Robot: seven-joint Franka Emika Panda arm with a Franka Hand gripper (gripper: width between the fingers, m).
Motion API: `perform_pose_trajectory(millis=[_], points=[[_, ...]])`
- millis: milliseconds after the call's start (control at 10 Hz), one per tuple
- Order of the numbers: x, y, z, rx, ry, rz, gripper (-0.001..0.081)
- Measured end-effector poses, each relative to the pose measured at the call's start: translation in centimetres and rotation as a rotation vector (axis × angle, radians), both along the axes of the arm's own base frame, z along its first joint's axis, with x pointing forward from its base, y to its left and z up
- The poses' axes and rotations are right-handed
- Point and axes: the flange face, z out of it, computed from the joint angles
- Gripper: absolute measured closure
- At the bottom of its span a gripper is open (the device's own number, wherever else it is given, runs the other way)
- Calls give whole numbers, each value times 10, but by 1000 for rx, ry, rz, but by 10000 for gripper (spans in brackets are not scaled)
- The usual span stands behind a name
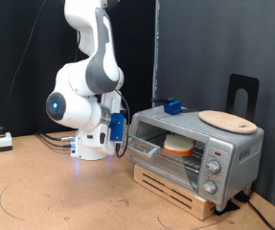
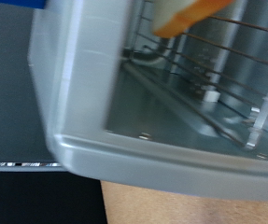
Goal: Make a piece of toast with the oven
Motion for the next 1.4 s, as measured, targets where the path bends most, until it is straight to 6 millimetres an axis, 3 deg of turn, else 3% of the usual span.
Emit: perform_pose_trajectory(millis=[800,1000,1400], points=[[-33,75,37,-46,14,59,-4],[-31,63,43,-134,3,-25,-4],[-18,10,37,-221,-7,-216,-4]])
